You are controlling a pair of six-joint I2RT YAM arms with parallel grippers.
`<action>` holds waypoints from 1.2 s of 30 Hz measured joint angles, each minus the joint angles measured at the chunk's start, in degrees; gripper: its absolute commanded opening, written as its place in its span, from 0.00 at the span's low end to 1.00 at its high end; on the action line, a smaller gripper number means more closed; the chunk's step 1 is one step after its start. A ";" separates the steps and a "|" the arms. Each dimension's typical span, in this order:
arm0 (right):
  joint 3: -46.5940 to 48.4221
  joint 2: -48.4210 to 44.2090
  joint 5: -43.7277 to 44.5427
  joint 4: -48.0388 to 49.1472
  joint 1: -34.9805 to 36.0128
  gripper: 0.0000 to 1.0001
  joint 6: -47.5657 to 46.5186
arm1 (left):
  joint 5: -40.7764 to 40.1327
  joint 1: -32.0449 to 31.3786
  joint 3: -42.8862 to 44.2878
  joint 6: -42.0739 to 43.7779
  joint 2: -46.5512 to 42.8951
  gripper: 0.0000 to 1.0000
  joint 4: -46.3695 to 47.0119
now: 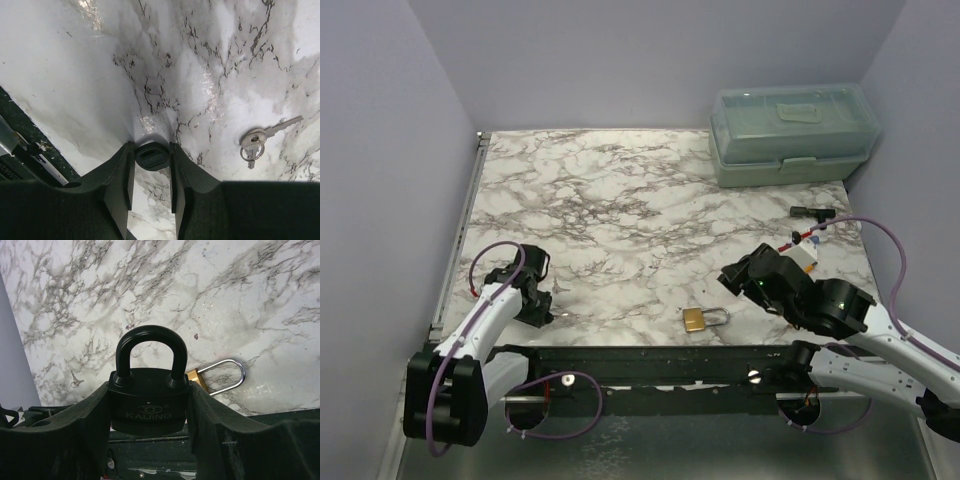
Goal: Unlock with the key
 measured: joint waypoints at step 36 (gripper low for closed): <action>20.28 62.58 -32.04 22.45 -14.16 0.23 -29.94 | 8.96 -24.20 -3.37 -23.96 0.68 0.15 19.06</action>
